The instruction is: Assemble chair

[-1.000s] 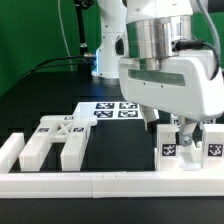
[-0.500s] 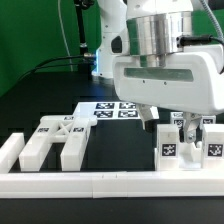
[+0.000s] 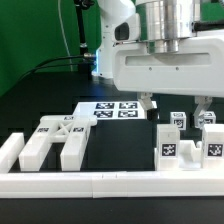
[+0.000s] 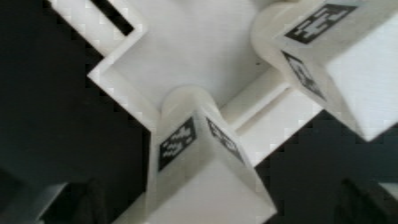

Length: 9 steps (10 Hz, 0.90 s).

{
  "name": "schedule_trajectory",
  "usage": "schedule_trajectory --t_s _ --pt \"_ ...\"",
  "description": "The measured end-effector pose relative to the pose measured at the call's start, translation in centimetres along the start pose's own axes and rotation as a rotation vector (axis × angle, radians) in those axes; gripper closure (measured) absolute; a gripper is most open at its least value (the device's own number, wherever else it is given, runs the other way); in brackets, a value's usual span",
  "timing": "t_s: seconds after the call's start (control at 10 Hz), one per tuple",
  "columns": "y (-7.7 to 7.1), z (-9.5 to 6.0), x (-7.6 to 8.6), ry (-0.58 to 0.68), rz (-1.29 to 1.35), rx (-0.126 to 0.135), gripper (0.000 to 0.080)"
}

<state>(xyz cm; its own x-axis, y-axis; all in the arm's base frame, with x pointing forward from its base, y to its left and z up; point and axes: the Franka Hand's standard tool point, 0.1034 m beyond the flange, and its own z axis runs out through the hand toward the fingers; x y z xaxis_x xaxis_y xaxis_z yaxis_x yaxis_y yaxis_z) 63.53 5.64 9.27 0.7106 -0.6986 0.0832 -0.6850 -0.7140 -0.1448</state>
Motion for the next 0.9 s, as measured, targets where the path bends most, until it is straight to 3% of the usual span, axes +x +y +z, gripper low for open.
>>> schedule_trajectory --t_s 0.5,0.9 --pt "0.0 0.1 -0.1 0.006 -0.022 -0.002 0.0151" --pt "1.8 -0.4 -2.6 0.116 -0.284 0.035 0.0151"
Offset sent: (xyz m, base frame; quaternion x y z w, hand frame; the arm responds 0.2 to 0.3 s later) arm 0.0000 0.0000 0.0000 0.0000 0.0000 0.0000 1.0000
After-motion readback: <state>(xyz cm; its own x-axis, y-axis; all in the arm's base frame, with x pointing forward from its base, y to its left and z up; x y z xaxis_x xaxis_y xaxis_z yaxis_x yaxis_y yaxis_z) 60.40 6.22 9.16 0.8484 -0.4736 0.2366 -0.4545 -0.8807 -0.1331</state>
